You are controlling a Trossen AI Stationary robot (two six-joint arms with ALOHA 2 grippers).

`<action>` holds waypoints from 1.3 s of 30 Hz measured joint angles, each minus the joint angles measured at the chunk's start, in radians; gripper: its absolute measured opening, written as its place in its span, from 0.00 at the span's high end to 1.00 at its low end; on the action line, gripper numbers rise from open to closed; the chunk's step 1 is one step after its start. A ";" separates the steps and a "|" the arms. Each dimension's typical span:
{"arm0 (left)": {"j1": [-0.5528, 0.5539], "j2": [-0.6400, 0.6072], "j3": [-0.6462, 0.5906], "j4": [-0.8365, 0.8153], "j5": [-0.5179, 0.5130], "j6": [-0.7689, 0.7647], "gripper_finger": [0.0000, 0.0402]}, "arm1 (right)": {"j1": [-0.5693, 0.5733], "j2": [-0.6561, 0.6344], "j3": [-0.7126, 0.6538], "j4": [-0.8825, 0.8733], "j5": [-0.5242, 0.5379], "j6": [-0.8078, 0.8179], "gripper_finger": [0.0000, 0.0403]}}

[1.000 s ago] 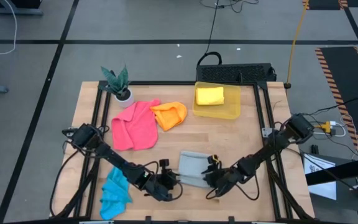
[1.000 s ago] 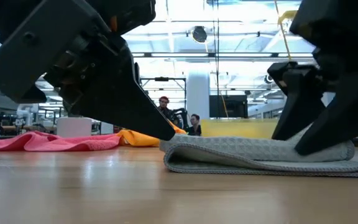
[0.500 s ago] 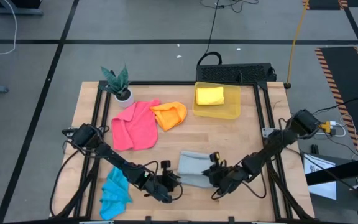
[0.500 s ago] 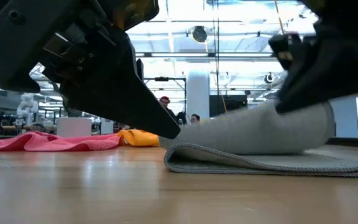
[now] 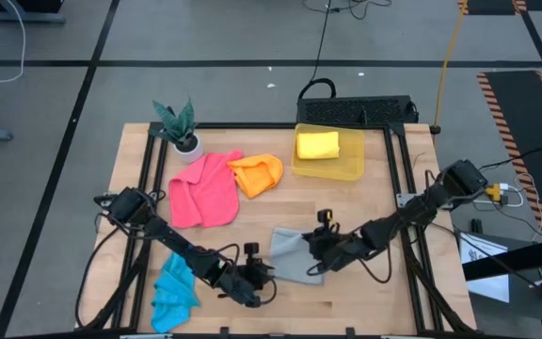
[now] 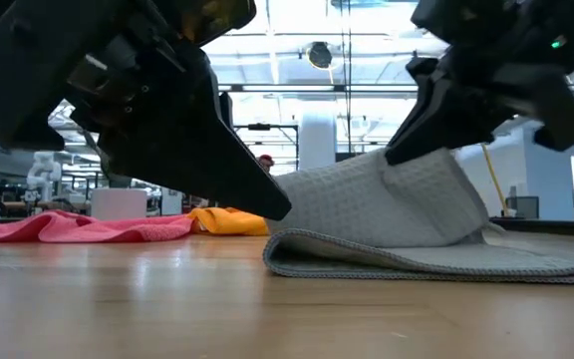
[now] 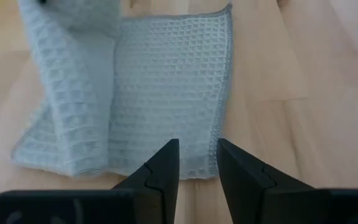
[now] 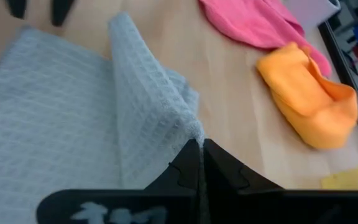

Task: Fold microfiber towels
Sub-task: Fold the gray kitchen towel

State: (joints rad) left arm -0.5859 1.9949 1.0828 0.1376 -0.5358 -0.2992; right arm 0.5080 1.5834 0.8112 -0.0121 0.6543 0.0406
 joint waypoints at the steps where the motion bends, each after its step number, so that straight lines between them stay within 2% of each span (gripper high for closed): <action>1: -0.005 0.000 0.000 0.003 -0.030 0.020 0.72 | -0.008 -0.003 0.000 -0.005 0.001 0.000 0.99; 7: -0.026 0.000 0.005 0.096 -0.277 0.262 0.72 | -0.023 -0.064 0.000 -0.079 0.007 0.018 0.99; 9: -0.007 0.000 0.005 0.117 -0.329 0.333 0.72 | -0.023 -0.091 0.000 -0.085 0.007 0.024 0.99; 11: 0.022 0.000 0.005 0.163 -0.308 0.416 0.72 | -0.022 -0.115 0.000 -0.099 0.001 0.034 0.99; 14: 0.080 0.000 0.005 0.211 -0.150 0.511 0.70 | -0.022 -0.134 0.000 -0.104 -0.002 0.046 0.99; 18: 0.159 0.000 0.005 0.219 0.073 0.589 0.60 | -0.022 -0.135 -0.002 -0.128 -0.052 0.068 0.99; 20: 0.190 0.000 0.005 0.224 0.127 0.619 0.55 | -0.022 -0.136 -0.017 -0.128 -0.075 0.083 0.99; 26: 0.205 -0.001 0.005 0.265 -0.024 0.653 0.48 | -0.022 -0.135 -0.080 -0.128 -0.083 0.149 0.99; 32: 0.205 0.000 0.005 0.176 -0.032 0.605 0.47 | -0.010 -0.135 -0.091 -0.103 -0.083 0.155 0.99; 39: 0.221 0.000 0.005 0.171 -0.053 0.589 0.47 | 0.025 -0.135 -0.091 -0.044 -0.084 0.124 0.99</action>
State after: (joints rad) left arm -0.3648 1.9945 1.0878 0.3086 -0.5890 0.2901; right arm 0.5329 1.4483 0.7200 -0.0563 0.5698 0.1647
